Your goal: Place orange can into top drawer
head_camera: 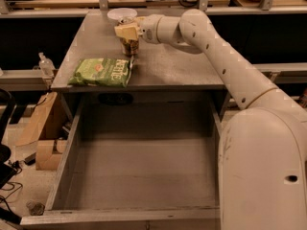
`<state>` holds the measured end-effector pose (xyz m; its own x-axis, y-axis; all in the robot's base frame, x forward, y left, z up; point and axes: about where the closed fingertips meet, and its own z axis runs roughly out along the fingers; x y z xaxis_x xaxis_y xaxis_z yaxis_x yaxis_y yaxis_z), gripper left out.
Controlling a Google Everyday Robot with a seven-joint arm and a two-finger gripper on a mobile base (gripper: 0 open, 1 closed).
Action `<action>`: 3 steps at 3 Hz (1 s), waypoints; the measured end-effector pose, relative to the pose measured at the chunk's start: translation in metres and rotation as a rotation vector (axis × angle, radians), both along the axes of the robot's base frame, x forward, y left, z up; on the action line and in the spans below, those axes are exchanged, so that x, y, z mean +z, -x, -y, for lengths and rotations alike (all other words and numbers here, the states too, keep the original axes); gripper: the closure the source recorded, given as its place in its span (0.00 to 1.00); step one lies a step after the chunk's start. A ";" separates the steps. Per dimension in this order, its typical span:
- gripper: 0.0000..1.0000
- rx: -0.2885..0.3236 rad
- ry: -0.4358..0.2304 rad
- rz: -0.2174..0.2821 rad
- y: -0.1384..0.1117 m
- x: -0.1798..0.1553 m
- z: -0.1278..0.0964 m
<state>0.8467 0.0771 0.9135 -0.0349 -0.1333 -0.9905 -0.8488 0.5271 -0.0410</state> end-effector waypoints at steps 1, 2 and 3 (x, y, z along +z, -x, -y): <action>1.00 0.023 0.003 0.067 0.023 0.037 0.004; 1.00 0.049 0.001 0.144 0.067 0.074 0.011; 1.00 0.056 -0.010 0.215 0.128 0.099 0.021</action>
Offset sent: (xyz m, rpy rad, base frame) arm -0.1430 -0.0207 0.1039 -0.0106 -0.2182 0.1008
